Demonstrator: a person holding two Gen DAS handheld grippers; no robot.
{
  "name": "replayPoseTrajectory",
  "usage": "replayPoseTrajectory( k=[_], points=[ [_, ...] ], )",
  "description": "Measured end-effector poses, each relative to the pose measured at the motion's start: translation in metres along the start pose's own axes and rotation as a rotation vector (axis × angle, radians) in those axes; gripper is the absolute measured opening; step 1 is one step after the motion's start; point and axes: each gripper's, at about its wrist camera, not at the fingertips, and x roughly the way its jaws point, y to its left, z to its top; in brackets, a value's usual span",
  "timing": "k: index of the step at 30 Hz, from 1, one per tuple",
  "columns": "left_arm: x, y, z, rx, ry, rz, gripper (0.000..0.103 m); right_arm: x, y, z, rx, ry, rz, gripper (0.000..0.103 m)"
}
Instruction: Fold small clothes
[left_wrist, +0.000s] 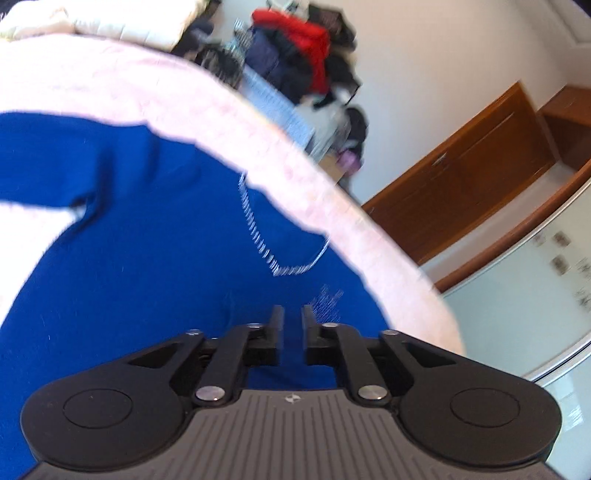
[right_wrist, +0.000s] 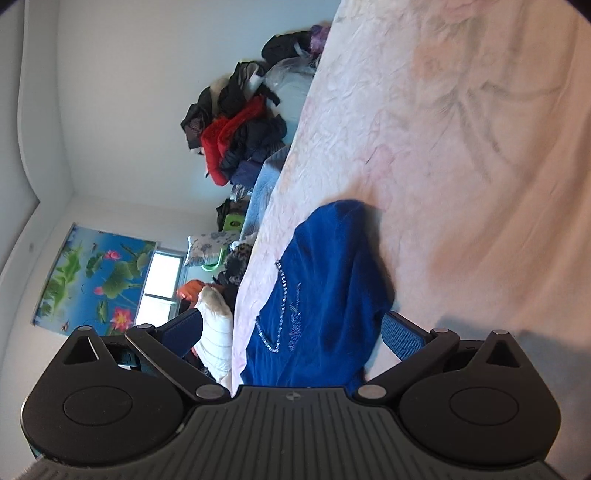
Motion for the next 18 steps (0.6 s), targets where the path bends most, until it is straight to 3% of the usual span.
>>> replayPoseTrajectory(
  k=[2, 4, 7, 10, 18],
  points=[
    [0.019, 0.008, -0.007, -0.031, 0.044, -0.020, 0.038, 0.001, 0.003, -0.006, -0.008, 0.013, 0.011, 0.102],
    [0.038, 0.015, -0.010, -0.092, 0.081, -0.023, 0.049, 0.001, 0.005, -0.010, -0.006, 0.023, 0.006, 0.102],
    [0.053, 0.023, -0.009, -0.131, 0.064, 0.047, 0.049, -0.001, 0.004, -0.014, 0.003, 0.034, -0.002, 0.102],
    [0.063, 0.040, -0.009, -0.230, 0.112, 0.041, 0.049, -0.003, 0.006, -0.018, 0.002, 0.039, 0.000, 0.102],
    [0.065, 0.045, -0.007, -0.238, 0.105, 0.062, 0.051, 0.003, 0.001, -0.021, 0.027, 0.062, 0.004, 0.102]
  ],
)
